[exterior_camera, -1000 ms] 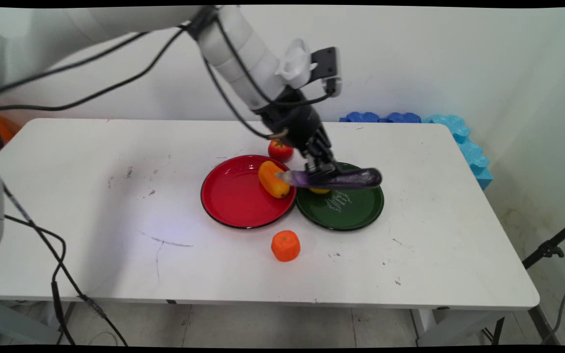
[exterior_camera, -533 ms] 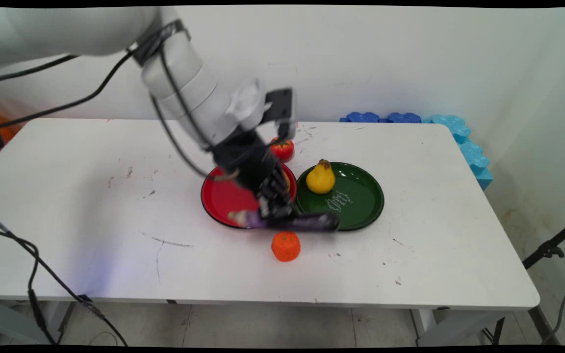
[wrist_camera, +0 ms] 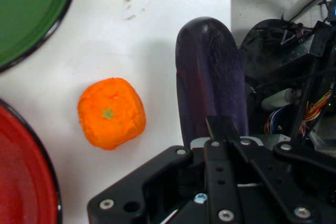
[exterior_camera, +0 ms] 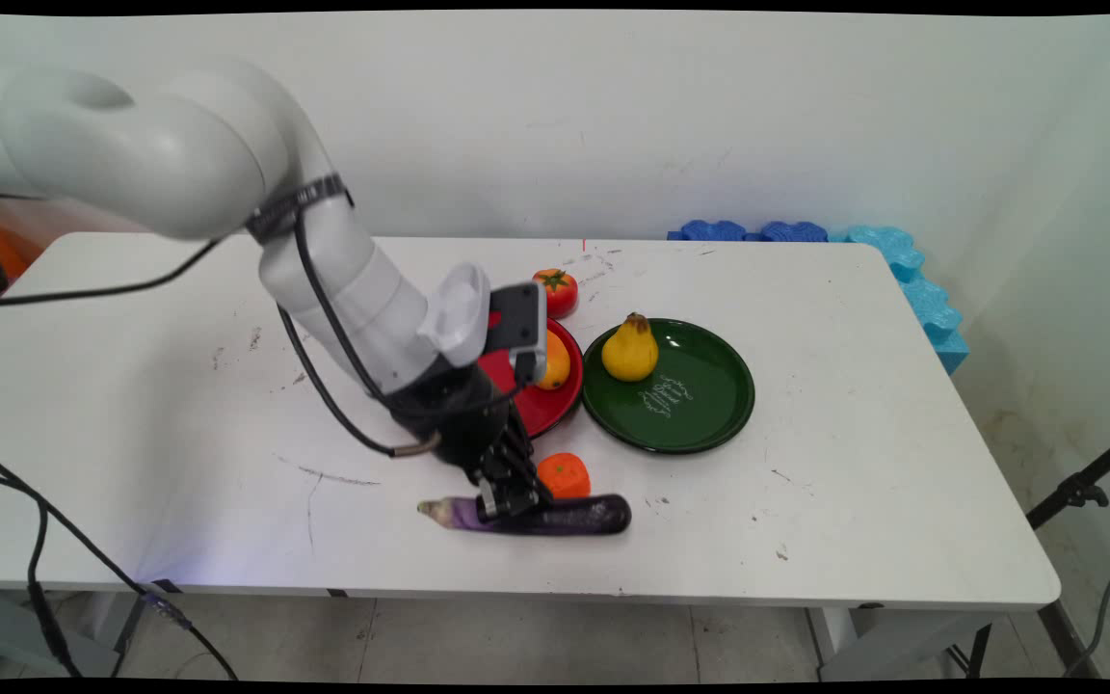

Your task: Place the picked object on the table

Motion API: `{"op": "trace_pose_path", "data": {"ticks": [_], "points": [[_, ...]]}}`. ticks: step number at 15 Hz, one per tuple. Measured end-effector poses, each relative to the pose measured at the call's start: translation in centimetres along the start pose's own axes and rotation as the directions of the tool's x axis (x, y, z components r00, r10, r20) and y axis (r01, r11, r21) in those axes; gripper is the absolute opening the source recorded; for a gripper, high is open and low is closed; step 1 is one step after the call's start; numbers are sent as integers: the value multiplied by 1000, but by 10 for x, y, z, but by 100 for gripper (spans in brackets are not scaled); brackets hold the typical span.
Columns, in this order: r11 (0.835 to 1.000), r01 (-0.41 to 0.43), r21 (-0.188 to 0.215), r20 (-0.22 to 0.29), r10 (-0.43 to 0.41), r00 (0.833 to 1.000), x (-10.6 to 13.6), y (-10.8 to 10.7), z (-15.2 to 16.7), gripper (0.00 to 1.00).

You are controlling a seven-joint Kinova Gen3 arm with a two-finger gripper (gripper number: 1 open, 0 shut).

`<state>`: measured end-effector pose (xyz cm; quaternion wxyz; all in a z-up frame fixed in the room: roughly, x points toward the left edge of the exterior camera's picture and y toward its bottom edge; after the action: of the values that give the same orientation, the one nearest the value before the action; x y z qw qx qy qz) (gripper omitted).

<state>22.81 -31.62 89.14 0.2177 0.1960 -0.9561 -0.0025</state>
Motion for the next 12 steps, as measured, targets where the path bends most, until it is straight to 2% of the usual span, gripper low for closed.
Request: {"op": "trace_pose_path", "data": {"ticks": [7, 12], "points": [[999, 39, 5, -14, -39, 999, -12, -4, 44, 0], [999, 39, 6, -29, -39, 999, -15, -9, 63, 0]]}}
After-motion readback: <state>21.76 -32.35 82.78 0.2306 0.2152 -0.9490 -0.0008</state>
